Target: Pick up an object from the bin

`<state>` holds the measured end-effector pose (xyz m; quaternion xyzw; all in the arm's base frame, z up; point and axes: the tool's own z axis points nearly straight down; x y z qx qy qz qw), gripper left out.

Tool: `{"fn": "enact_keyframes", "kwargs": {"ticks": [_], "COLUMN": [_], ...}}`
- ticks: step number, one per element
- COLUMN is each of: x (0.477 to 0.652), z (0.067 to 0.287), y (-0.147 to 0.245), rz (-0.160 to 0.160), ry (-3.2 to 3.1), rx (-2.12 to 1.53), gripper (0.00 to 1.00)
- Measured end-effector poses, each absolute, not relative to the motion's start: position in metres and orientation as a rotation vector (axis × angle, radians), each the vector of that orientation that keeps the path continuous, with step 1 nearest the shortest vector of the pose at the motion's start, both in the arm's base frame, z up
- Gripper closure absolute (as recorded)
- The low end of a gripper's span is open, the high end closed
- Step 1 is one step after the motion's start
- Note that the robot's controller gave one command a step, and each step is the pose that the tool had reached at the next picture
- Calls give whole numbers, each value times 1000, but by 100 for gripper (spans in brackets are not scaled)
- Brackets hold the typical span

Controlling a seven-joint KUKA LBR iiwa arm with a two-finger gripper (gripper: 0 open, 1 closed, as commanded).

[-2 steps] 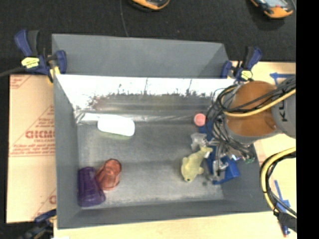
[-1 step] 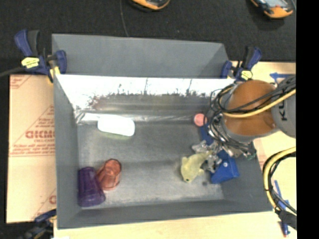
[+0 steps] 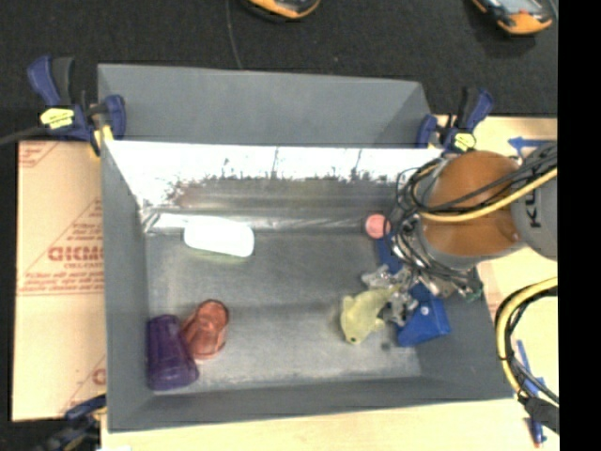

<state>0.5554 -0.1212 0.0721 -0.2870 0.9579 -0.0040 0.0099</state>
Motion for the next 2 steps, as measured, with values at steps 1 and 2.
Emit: {"fn": "enact_keyframes", "kwargs": {"ticks": [1,2], "x": [556,555], "z": [73,85], "y": [-121,-121], "rz": [-14,-12], "ry": [2989,2992], "rx": [-895,-892], "gripper": [100,100]}}
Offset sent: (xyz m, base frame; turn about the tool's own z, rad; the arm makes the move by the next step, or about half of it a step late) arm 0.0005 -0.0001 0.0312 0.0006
